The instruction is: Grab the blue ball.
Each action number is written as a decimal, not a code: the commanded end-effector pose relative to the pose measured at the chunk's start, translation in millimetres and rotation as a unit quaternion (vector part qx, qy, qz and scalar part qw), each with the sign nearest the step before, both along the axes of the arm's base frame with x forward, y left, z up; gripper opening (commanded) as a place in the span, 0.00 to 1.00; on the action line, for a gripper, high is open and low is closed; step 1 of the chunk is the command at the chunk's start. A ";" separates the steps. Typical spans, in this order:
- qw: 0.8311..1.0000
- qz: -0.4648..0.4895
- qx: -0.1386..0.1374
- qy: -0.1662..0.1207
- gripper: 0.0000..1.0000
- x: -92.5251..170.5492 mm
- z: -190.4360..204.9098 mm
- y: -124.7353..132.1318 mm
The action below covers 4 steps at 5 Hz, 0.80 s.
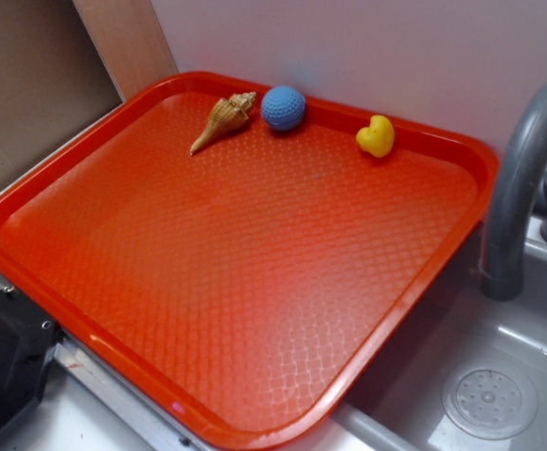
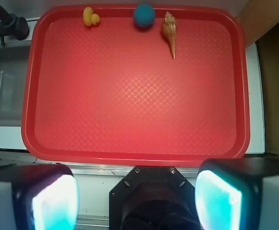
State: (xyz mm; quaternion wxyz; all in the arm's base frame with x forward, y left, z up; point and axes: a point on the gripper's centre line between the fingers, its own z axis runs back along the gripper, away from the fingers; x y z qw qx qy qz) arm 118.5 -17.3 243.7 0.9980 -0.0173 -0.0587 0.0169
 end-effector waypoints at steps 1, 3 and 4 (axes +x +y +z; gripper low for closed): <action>1.000 0.000 0.000 0.000 1.00 0.0 0.0 0.0; 0.994 0.086 0.054 -0.036 1.00 76.7 -61.2 32.0; 0.996 0.056 0.027 -0.056 1.00 119.2 -105.1 36.2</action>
